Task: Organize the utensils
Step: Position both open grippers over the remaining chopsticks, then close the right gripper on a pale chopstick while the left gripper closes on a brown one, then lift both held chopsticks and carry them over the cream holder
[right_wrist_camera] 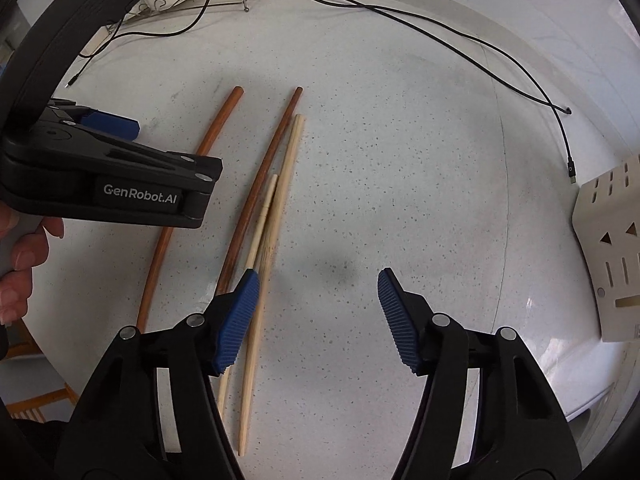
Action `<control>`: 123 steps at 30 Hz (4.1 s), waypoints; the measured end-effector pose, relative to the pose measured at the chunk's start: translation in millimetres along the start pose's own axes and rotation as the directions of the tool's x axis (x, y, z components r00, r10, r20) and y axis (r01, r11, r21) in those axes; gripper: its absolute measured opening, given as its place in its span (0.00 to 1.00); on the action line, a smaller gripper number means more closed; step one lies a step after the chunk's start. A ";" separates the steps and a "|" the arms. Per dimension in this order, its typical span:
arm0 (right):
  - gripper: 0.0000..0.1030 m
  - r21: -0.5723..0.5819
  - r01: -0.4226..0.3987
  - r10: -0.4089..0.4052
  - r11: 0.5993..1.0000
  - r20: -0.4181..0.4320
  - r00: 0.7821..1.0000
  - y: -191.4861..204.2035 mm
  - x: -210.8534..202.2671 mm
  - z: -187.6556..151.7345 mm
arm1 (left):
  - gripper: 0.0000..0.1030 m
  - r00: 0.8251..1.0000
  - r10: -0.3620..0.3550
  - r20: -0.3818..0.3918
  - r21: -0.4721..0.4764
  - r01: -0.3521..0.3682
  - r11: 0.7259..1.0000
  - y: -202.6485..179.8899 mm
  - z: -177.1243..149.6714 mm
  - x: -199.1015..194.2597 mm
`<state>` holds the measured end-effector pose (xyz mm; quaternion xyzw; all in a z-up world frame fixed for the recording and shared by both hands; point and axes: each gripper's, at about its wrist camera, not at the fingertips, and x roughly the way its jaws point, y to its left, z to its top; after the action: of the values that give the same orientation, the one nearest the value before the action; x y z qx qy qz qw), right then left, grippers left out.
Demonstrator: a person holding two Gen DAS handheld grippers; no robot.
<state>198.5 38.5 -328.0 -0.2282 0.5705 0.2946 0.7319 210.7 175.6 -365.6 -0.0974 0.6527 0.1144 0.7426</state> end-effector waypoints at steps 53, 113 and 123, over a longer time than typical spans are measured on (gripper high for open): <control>0.06 0.235 -0.141 0.173 0.962 -0.121 0.978 -47.8 16.6 26.4 | 0.06 0.984 -0.163 -0.071 0.002 0.163 0.987 14.1 7.2 -12.5; 0.06 0.408 -0.356 0.264 0.841 0.266 0.927 -112.7 -72.0 -22.6 | 0.06 0.879 -0.271 0.391 0.124 0.242 0.962 3.4 -22.7 -175.1; 0.06 0.405 -0.364 0.259 0.839 0.292 0.921 -112.0 -79.5 -25.9 | 0.06 0.856 -0.279 0.436 0.124 0.249 0.960 5.6 -30.0 -194.9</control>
<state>243.9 -73.4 -257.5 0.0793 0.5660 0.2937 0.7662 156.8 163.9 -176.2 -0.1332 0.4471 0.0101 0.8845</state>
